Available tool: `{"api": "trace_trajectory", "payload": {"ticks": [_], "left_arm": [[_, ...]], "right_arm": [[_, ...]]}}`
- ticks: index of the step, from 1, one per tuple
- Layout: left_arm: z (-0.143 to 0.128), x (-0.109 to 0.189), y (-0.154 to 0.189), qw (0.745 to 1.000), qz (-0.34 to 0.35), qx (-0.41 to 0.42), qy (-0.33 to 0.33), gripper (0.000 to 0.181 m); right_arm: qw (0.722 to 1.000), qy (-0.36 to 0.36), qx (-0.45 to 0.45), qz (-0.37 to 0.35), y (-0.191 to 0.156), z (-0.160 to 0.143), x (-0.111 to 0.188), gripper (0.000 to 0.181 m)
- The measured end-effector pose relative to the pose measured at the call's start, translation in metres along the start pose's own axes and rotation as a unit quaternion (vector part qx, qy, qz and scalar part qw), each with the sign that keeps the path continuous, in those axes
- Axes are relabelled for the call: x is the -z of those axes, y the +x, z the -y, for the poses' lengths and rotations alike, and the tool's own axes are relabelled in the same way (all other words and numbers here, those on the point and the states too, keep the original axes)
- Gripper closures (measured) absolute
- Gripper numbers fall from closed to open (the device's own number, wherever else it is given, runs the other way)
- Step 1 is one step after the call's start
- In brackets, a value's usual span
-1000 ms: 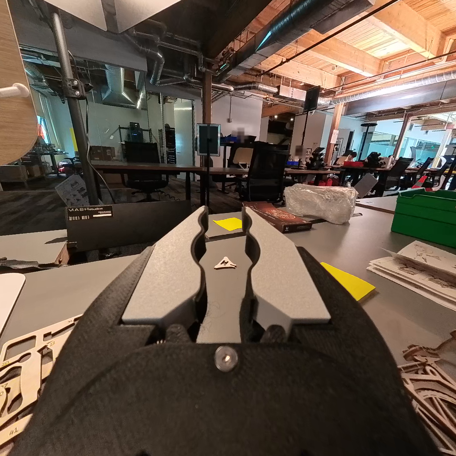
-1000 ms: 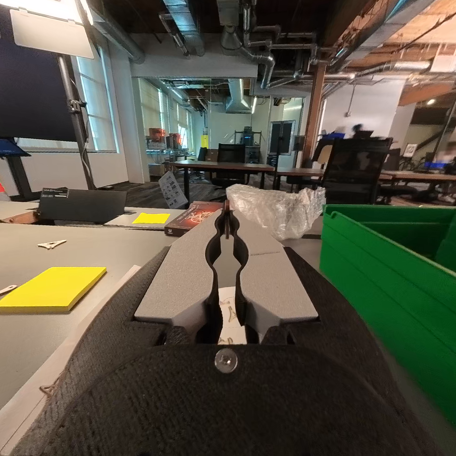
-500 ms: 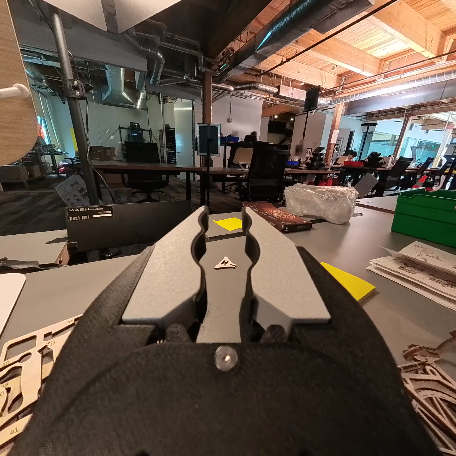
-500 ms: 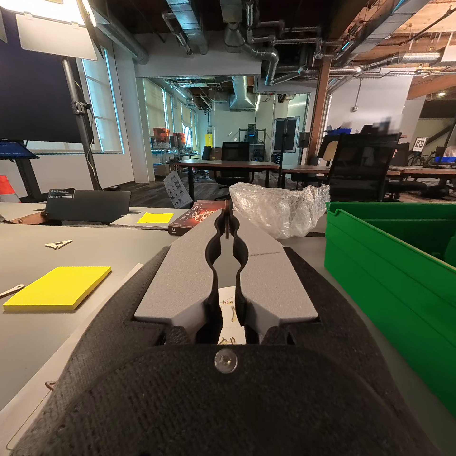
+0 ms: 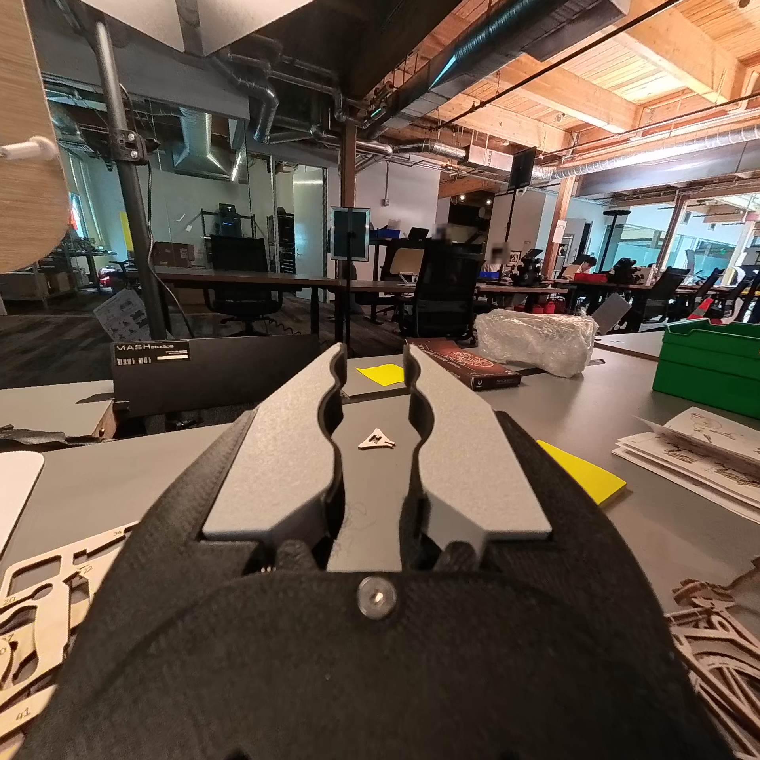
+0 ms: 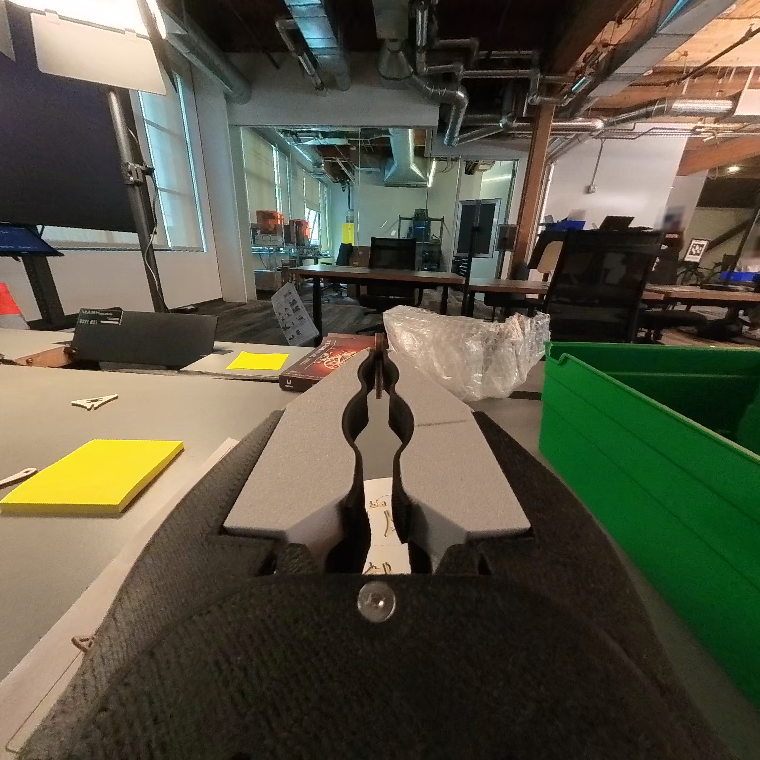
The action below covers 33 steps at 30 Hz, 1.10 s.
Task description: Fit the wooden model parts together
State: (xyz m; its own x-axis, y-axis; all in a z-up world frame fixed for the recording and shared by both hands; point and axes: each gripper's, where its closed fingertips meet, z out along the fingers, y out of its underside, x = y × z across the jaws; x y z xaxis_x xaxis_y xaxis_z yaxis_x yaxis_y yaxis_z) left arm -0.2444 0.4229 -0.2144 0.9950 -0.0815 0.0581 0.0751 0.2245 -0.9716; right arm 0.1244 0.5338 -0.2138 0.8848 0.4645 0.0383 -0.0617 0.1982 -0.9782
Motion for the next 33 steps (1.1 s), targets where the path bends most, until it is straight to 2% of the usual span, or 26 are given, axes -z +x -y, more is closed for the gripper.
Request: {"api": "trace_trajectory", "payload": {"ticks": [5, 8, 13, 16, 20, 23, 24, 25, 27, 28, 30, 32, 33], "left_arm": [[0.0, 0.0, -0.003, 1.0, 0.009, 0.004, 0.002, 0.152], [0.01, 0.005, -0.006, 1.0, 0.02, 0.001, 0.024, 0.152], [0.031, 0.032, -0.033, 0.995, 0.08, -0.003, 0.063, 0.153], [0.039, 0.05, -0.041, 0.994, 0.09, -0.001, 0.066, 0.153], [0.036, 0.068, -0.038, 0.995, 0.084, -0.041, 0.026, 0.152], [0.032, 0.078, -0.03, 0.998, 0.059, -0.032, 0.005, 0.152], [0.027, 0.077, -0.024, 0.999, 0.036, -0.02, -0.012, 0.152], [0.017, 0.073, -0.009, 0.999, -0.02, 0.008, -0.049, 0.152], [0.002, 0.067, 0.028, 0.977, -0.142, 0.105, -0.121, 0.143], [-0.001, 0.064, 0.038, 0.967, -0.17, 0.133, -0.133, 0.143], [-0.009, 0.056, 0.032, 0.973, -0.137, 0.126, -0.134, 0.143], [-0.017, 0.053, 0.016, 0.986, -0.07, 0.084, -0.129, 0.144], [-0.018, 0.052, 0.015, 0.989, -0.058, 0.059, -0.121, 0.144]], "right_arm": [[1.0, 0.001, 0.007, -0.002, 0.0, 0.001, -0.001, 0.181], [1.0, 0.001, 0.014, -0.001, -0.001, 0.001, -0.001, 0.181], [1.0, 0.002, 0.025, 0.0, -0.003, 0.002, -0.001, 0.181], [1.0, 0.002, 0.027, 0.0, -0.003, 0.002, -0.001, 0.181], [1.0, 0.007, 0.025, -0.006, 0.0, 0.003, -0.001, 0.181], [1.0, 0.008, 0.02, -0.006, 0.001, 0.004, -0.002, 0.181], [1.0, 0.009, 0.021, -0.005, 0.001, 0.004, -0.002, 0.181], [1.0, 0.009, 0.022, -0.003, 0.0, 0.004, -0.003, 0.181], [1.0, 0.007, 0.029, 0.001, -0.003, 0.004, -0.005, 0.181], [0.999, 0.005, 0.032, 0.004, -0.004, 0.003, -0.005, 0.181], [0.999, 0.004, 0.039, 0.008, -0.007, 0.003, -0.006, 0.181], [0.999, 0.005, 0.044, 0.008, -0.008, 0.004, -0.006, 0.181], [0.999, 0.005, 0.043, 0.007, -0.007, 0.004, -0.006, 0.181]]}}
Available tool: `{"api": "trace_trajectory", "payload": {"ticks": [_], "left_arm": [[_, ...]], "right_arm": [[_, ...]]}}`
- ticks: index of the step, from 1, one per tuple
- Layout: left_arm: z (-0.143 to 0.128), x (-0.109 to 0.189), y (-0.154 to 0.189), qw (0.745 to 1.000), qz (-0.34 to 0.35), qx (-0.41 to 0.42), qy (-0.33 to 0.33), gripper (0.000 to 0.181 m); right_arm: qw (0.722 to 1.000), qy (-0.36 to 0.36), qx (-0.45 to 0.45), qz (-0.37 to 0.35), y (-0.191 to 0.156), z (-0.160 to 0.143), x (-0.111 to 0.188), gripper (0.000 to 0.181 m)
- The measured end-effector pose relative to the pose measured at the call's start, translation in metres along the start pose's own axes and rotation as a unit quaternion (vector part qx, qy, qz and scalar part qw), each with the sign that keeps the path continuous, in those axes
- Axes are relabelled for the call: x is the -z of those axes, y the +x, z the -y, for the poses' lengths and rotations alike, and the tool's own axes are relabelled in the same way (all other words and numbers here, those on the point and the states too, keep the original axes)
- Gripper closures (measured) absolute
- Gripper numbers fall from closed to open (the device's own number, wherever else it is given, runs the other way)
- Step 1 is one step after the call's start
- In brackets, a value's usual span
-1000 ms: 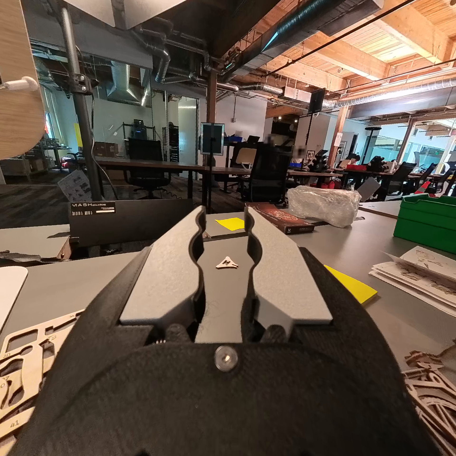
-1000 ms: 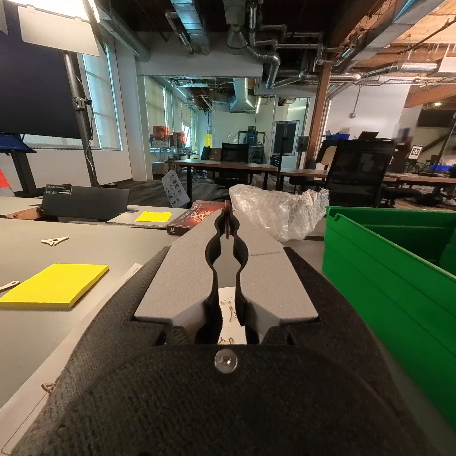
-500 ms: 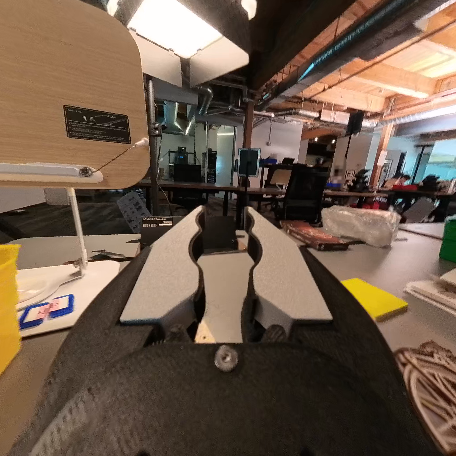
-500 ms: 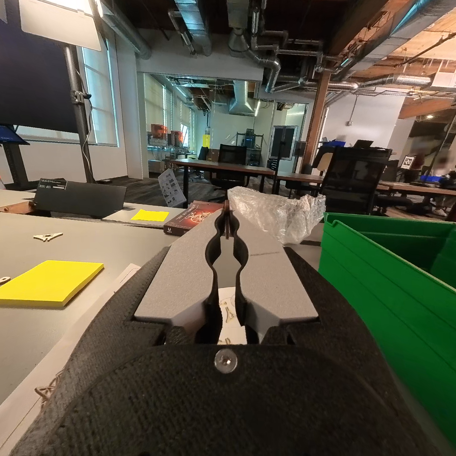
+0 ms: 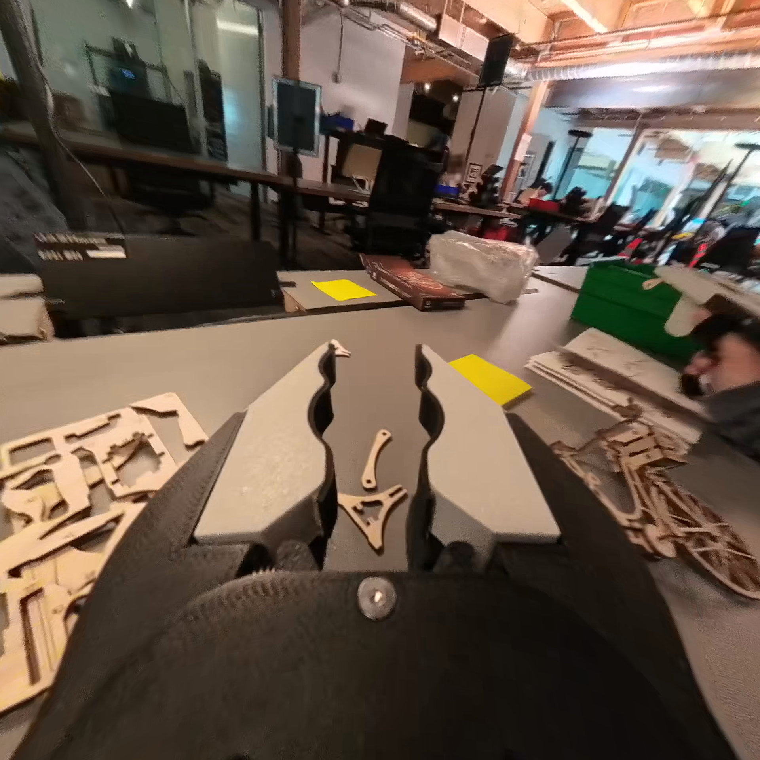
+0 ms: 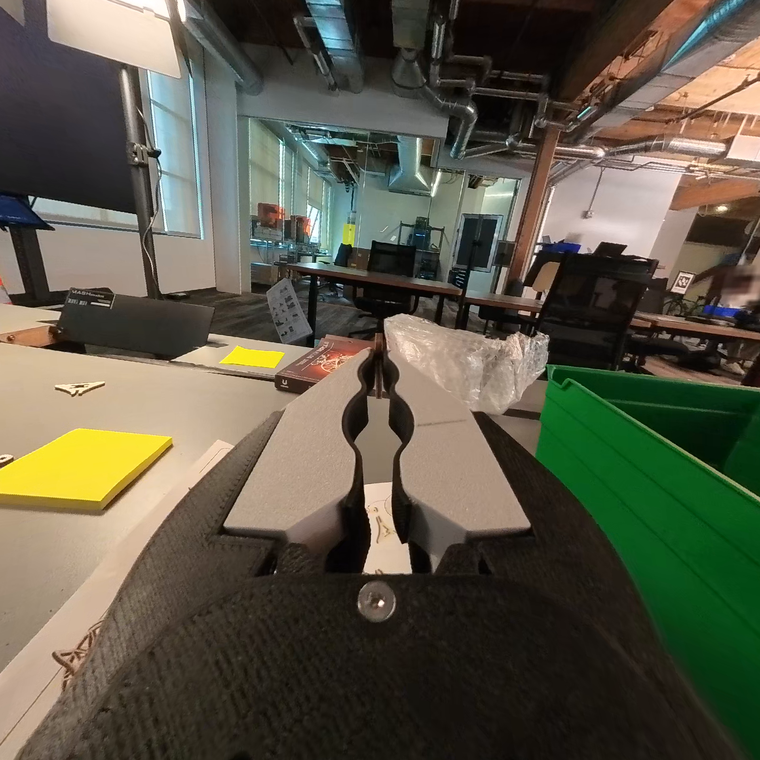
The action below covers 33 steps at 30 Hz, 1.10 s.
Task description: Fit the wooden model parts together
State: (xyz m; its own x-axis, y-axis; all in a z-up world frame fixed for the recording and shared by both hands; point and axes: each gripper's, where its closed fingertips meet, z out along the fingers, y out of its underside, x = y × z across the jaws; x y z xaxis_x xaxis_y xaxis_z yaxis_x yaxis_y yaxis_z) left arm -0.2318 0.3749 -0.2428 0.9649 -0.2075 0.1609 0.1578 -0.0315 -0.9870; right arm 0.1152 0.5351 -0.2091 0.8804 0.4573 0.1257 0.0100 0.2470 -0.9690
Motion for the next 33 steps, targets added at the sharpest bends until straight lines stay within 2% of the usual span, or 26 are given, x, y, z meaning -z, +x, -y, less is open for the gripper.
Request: {"api": "trace_trajectory", "payload": {"ticks": [2, 4, 6, 20, 22, 27, 30, 33], "left_arm": [[0.005, 0.0, 0.006, 0.998, 0.003, -0.054, 0.02, 0.144], [0.014, 0.003, 0.004, 0.992, 0.034, -0.105, 0.052, 0.144], [0.021, 0.007, 0.005, 0.988, 0.046, -0.126, 0.076, 0.144], [0.017, 0.004, 0.015, 0.993, 0.007, -0.1, 0.068, 0.146], [0.009, -0.001, 0.024, 0.995, -0.016, -0.093, 0.042, 0.143], [-0.008, -0.029, 0.042, 0.992, -0.073, -0.074, -0.077, 0.138], [-0.025, -0.067, 0.017, 0.974, -0.04, -0.117, -0.191, 0.138], [-0.034, -0.1, 0.003, 0.964, -0.056, -0.092, -0.244, 0.138]], "right_arm": [[1.0, 0.001, -0.007, -0.004, 0.003, -0.001, 0.0, 0.181], [1.0, -0.004, -0.017, -0.005, 0.005, -0.003, -0.001, 0.181], [1.0, -0.004, -0.017, -0.006, 0.005, -0.003, -0.001, 0.181], [1.0, -0.004, -0.001, -0.009, 0.004, -0.003, -0.001, 0.181], [1.0, -0.003, -0.008, -0.012, 0.007, -0.003, -0.001, 0.181], [1.0, 0.001, -0.018, -0.016, 0.01, -0.002, 0.0, 0.181], [1.0, 0.005, -0.02, -0.02, 0.012, -0.001, 0.001, 0.181], [0.999, 0.017, -0.024, -0.039, 0.022, 0.003, 0.006, 0.181]]}}
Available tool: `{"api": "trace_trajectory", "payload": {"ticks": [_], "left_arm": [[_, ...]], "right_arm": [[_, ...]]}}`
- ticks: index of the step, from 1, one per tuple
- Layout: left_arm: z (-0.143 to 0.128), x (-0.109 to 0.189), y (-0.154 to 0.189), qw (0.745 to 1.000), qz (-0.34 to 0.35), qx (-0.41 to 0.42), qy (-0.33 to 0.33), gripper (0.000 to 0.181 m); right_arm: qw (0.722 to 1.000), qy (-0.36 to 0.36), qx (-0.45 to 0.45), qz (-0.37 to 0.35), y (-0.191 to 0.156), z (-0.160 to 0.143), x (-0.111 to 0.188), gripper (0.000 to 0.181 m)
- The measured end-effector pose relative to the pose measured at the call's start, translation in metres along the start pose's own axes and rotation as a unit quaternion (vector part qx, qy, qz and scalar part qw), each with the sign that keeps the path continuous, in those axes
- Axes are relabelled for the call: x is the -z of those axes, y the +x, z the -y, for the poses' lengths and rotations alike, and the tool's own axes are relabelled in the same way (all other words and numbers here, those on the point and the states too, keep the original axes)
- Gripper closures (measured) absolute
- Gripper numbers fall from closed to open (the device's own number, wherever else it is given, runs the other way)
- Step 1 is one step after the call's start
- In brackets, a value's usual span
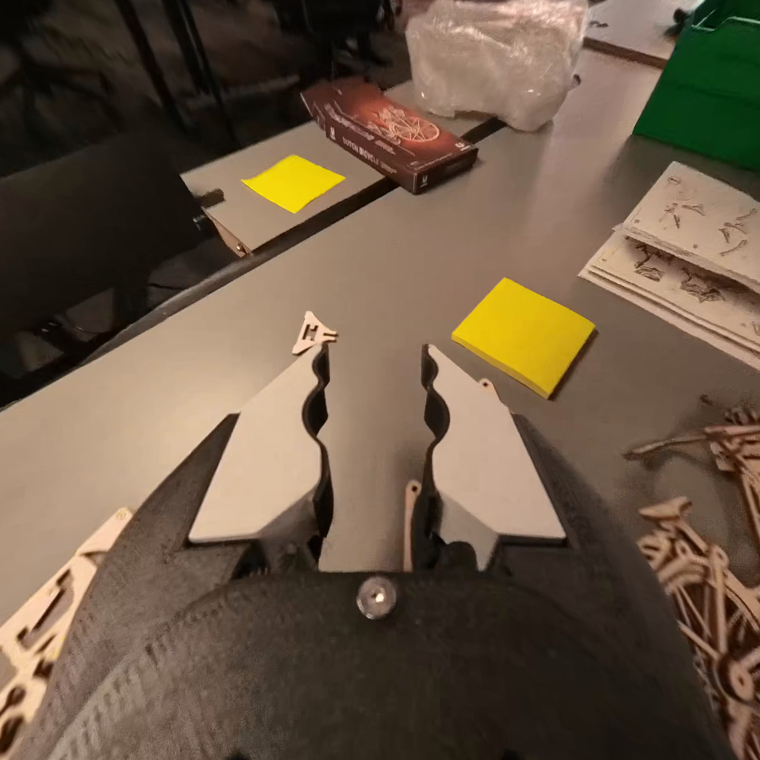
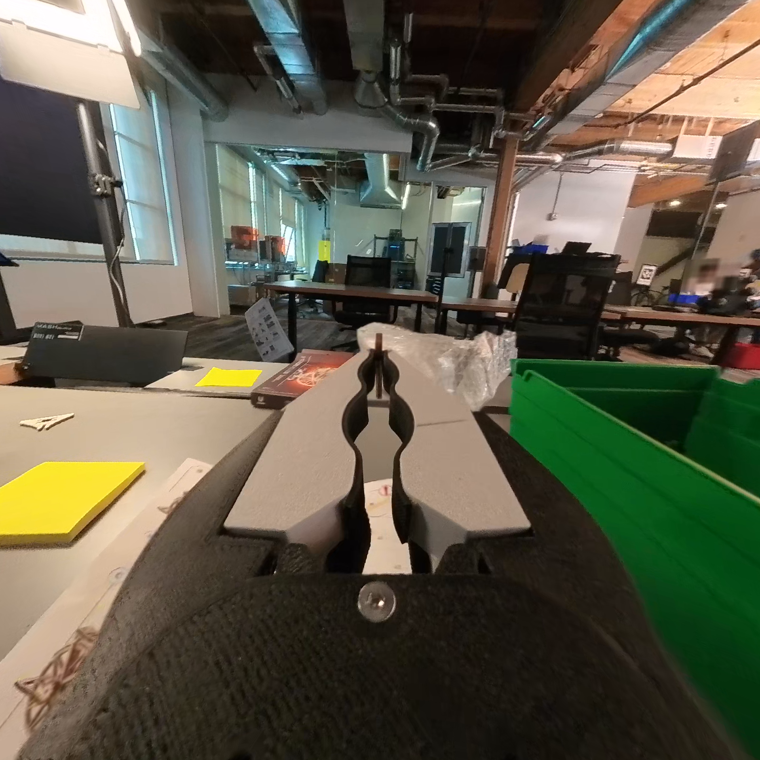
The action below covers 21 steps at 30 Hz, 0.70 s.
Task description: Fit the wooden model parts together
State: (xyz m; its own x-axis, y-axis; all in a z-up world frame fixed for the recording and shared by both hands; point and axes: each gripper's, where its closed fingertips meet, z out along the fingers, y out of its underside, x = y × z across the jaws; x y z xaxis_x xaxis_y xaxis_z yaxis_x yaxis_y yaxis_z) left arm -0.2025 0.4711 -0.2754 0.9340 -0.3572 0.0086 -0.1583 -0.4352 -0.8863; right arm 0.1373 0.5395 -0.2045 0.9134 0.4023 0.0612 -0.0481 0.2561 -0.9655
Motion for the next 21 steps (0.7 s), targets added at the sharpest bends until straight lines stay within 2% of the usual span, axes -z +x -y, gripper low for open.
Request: {"api": "trace_trajectory", "payload": {"ticks": [4, 8, 15, 19, 21], "left_arm": [[-0.011, -0.029, -0.029, 0.996, 0.005, -0.005, -0.085, 0.131], [-0.023, -0.044, -0.036, 0.99, -0.026, 0.005, -0.136, 0.129], [-0.022, -0.057, -0.033, 0.988, -0.069, 0.002, -0.138, 0.134], [-0.03, -0.063, -0.041, 0.983, -0.06, -0.004, -0.173, 0.143], [-0.027, -0.066, -0.039, 0.984, -0.072, 0.014, -0.165, 0.143]], "right_arm": [[0.999, 0.025, -0.012, -0.028, 0.02, 0.012, 0.007, 0.181], [0.998, 0.031, -0.038, -0.048, 0.035, 0.011, 0.011, 0.181], [0.998, 0.025, -0.042, -0.038, 0.031, 0.008, 0.007, 0.181], [0.998, 0.024, -0.046, -0.036, 0.031, 0.007, 0.006, 0.181], [0.998, 0.024, -0.049, -0.037, 0.032, 0.007, 0.006, 0.181]]}}
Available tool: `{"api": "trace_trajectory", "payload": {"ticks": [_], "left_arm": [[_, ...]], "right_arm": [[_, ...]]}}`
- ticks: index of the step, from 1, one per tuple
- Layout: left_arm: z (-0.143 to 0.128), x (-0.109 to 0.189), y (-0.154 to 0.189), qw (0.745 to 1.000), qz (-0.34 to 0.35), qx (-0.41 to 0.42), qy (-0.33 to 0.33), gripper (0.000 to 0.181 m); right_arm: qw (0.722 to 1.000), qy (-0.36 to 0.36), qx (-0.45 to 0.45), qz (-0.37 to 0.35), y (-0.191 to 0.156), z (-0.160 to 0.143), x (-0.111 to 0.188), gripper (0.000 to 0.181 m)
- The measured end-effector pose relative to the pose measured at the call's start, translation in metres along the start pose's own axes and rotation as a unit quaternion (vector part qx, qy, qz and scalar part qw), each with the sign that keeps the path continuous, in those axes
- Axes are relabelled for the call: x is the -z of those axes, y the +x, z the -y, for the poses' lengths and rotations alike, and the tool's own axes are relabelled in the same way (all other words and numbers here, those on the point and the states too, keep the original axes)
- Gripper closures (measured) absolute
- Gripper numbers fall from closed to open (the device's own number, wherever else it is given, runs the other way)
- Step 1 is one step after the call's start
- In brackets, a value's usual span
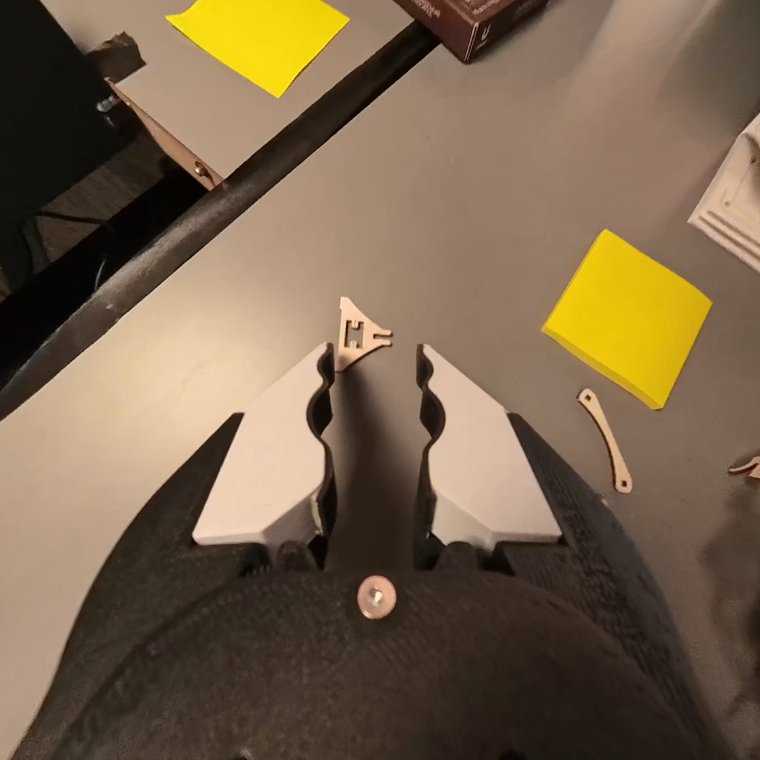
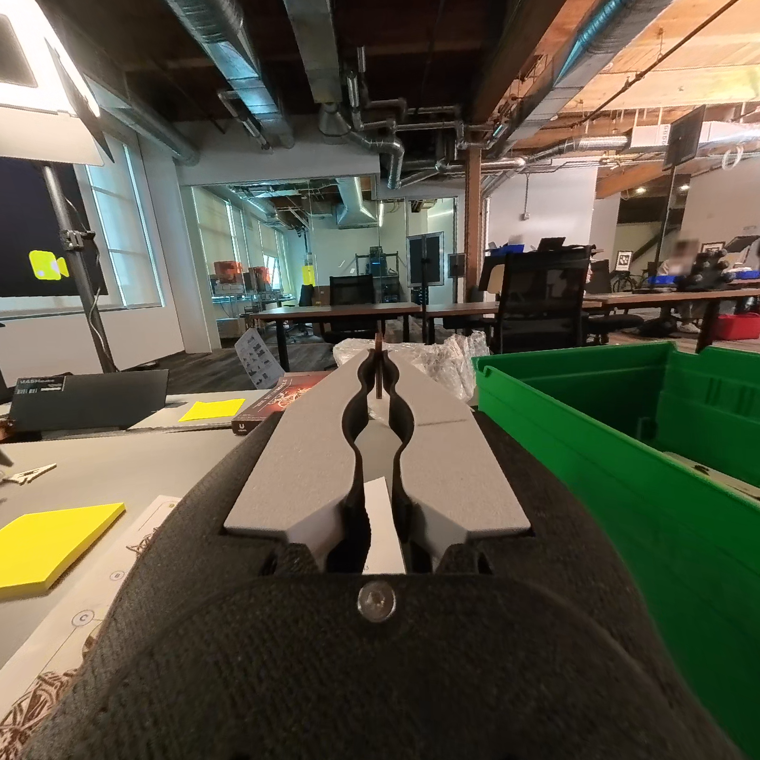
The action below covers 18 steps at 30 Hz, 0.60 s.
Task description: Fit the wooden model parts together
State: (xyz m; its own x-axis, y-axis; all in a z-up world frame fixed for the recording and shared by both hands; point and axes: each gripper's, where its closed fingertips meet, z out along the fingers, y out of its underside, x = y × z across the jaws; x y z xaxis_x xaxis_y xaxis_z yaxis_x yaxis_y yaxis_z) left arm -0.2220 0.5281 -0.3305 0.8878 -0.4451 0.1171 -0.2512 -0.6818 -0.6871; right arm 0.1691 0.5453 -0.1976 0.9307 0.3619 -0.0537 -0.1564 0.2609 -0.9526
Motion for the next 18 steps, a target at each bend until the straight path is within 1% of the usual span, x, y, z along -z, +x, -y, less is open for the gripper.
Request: {"api": "trace_trajectory", "payload": {"ticks": [3, 9, 11, 14, 17, 18], "left_arm": [[0.004, -0.004, -0.003, 1.0, 0.006, -0.007, 0.004, 0.143], [-0.003, -0.015, -0.008, 0.998, 0.028, -0.043, -0.042, 0.141], [-0.003, -0.016, -0.007, 0.998, 0.028, -0.047, -0.043, 0.142], [-0.003, -0.016, -0.005, 0.997, 0.025, -0.053, -0.048, 0.146], [-0.003, -0.016, -0.001, 0.997, 0.021, -0.061, -0.047, 0.156], [-0.003, -0.016, -0.001, 0.997, 0.022, -0.061, -0.046, 0.156]], "right_arm": [[1.0, 0.0, -0.004, -0.001, 0.001, 0.0, 0.0, 0.181], [1.0, -0.001, -0.005, 0.0, 0.001, -0.001, -0.001, 0.181], [1.0, -0.001, -0.005, 0.0, 0.001, -0.001, -0.001, 0.181], [1.0, -0.002, -0.007, 0.001, 0.0, -0.001, -0.001, 0.181], [1.0, -0.002, -0.006, 0.001, 0.001, -0.001, -0.001, 0.181], [1.0, -0.001, -0.007, 0.001, 0.001, -0.001, -0.001, 0.181]]}}
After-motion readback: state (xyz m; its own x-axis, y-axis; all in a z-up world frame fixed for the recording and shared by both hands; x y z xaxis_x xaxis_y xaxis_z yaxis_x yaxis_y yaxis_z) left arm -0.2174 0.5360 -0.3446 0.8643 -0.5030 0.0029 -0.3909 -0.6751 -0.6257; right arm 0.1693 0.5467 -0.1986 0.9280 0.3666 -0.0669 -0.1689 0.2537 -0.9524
